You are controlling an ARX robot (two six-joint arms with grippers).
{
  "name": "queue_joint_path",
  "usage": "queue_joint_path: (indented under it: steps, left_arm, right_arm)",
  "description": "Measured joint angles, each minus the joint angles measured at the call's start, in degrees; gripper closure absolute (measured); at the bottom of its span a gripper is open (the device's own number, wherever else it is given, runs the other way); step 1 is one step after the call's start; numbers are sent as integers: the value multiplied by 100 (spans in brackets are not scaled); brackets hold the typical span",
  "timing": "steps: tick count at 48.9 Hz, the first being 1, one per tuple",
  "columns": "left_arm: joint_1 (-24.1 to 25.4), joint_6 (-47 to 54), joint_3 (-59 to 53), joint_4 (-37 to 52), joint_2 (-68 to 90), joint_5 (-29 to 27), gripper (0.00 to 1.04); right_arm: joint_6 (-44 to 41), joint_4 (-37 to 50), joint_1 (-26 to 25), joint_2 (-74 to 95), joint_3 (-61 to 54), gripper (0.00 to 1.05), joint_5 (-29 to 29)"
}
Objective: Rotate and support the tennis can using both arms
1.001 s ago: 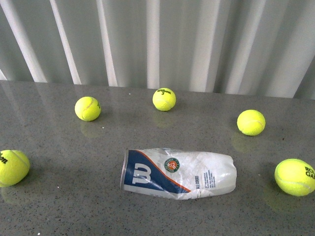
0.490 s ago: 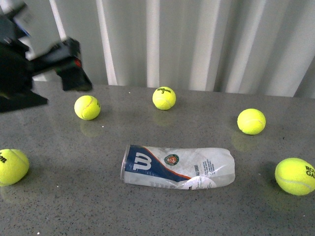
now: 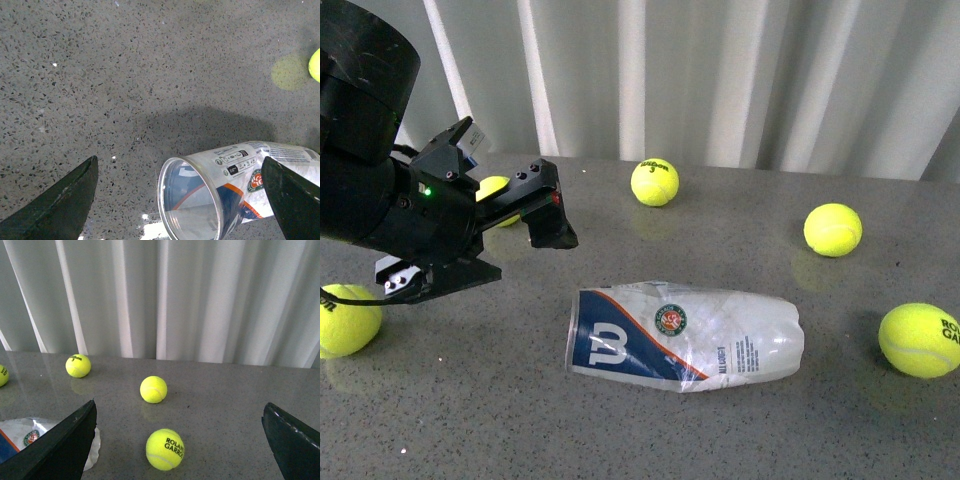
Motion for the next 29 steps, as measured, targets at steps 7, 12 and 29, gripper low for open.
queue_joint_path:
  steps: [7,12,29]
  left_arm:
    - [9,-179,-101,199,157,201,7]
    - [-74,-442,-238,378,168,424,7]
    - [-614,-1147,-385,1130,426,573,7]
  right_arm:
    - [0,0,0,0,0,7,2]
    - [0,0,0,0,0,7,0]
    - [0,0,0,0,0,7,0]
